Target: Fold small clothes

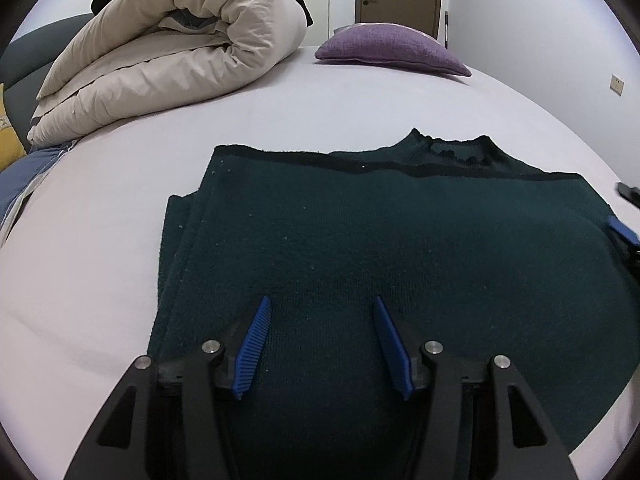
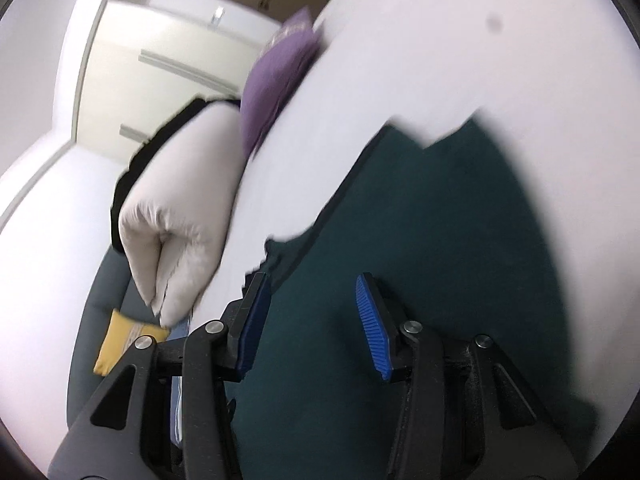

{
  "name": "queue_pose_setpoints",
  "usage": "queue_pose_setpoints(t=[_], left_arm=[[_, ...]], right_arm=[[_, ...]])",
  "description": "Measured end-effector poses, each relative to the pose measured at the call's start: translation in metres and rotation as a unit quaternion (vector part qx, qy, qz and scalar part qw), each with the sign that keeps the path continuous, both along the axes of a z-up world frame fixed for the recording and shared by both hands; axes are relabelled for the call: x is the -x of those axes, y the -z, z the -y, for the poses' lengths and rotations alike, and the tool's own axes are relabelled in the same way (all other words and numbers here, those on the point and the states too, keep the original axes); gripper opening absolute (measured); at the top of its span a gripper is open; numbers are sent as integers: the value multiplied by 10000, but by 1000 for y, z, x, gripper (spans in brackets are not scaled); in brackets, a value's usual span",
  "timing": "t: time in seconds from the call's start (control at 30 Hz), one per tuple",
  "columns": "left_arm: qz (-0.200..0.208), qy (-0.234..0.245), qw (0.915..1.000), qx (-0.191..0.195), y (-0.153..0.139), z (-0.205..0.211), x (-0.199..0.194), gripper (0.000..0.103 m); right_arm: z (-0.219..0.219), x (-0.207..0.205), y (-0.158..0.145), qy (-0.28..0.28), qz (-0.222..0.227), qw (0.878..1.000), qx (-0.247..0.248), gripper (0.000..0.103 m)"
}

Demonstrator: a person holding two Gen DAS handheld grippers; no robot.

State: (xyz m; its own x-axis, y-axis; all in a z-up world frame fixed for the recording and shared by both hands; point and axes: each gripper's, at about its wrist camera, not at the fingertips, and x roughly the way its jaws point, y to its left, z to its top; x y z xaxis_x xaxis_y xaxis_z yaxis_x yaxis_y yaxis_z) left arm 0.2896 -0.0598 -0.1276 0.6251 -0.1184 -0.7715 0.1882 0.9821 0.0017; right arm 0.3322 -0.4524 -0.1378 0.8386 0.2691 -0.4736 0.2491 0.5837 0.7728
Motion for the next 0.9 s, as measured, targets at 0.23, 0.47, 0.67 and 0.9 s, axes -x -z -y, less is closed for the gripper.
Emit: queue_pose_setpoints(t=[0.23,0.47,0.67,0.9], left_arm=[[34,-14,10000,-22,1,2,3,58],[67,0,10000,-3,2,2,4,58],[85,4,9999,71,2,0,5,58],[113,10,9999,97,2,-1,5,58]], right_arm=[[-61,44,-23,-1025,143,9946,-33,52],[-115,64,20,-2061,-518,9767,292,50],[-55,99,16,-1408,-406,9891,120,52],[43,165,-15,1,-111,9999,133,55]])
